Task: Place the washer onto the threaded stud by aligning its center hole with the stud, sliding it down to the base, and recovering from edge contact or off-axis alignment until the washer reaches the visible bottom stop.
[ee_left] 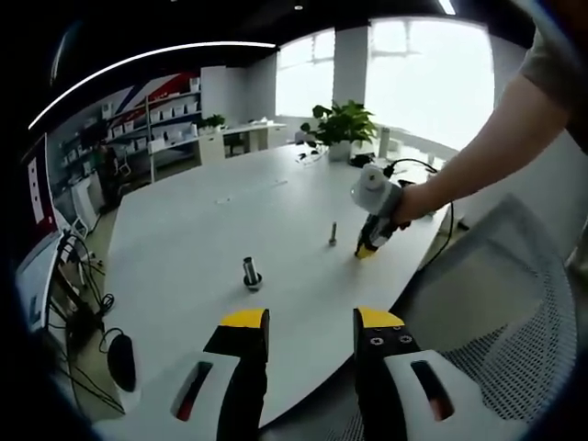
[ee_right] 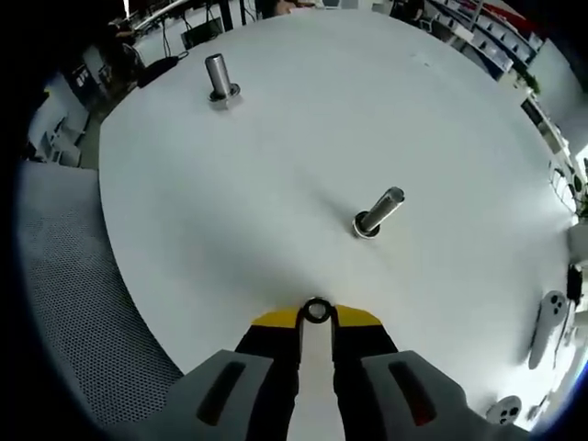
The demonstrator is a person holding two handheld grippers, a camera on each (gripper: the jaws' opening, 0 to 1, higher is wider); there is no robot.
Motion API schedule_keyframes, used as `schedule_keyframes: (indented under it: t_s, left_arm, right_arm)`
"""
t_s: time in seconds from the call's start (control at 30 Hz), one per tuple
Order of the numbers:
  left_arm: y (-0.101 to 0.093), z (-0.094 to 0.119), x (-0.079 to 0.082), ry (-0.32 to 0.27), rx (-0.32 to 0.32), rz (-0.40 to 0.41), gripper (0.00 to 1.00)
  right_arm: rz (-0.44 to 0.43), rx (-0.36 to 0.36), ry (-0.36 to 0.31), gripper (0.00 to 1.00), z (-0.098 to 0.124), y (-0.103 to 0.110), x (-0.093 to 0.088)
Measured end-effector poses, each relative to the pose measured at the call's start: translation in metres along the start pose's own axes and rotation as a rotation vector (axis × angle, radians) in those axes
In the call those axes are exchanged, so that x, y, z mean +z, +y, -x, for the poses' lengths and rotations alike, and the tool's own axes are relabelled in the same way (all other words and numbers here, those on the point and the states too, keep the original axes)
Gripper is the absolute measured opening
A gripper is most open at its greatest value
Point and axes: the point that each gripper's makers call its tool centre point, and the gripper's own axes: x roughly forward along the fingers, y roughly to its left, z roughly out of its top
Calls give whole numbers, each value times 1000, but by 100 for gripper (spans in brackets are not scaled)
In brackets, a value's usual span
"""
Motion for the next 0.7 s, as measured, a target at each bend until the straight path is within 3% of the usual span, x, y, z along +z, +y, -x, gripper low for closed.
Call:
schedule_keyframes:
  t_s: [0.27,0.53,0.7]
  left_arm:
    - [-1,0,1,-4,-9,8,35]
    - [0,0,3,-15,-9,12,35]
    - [0,1,2,-14,-7,13,35]
  right_arm:
    - [-4,-17,-42,13,18,-9,7]
    - [-37,-79,-173,14,48,-33,38]
    - [-38,-80,-201,14,52,-32,51]
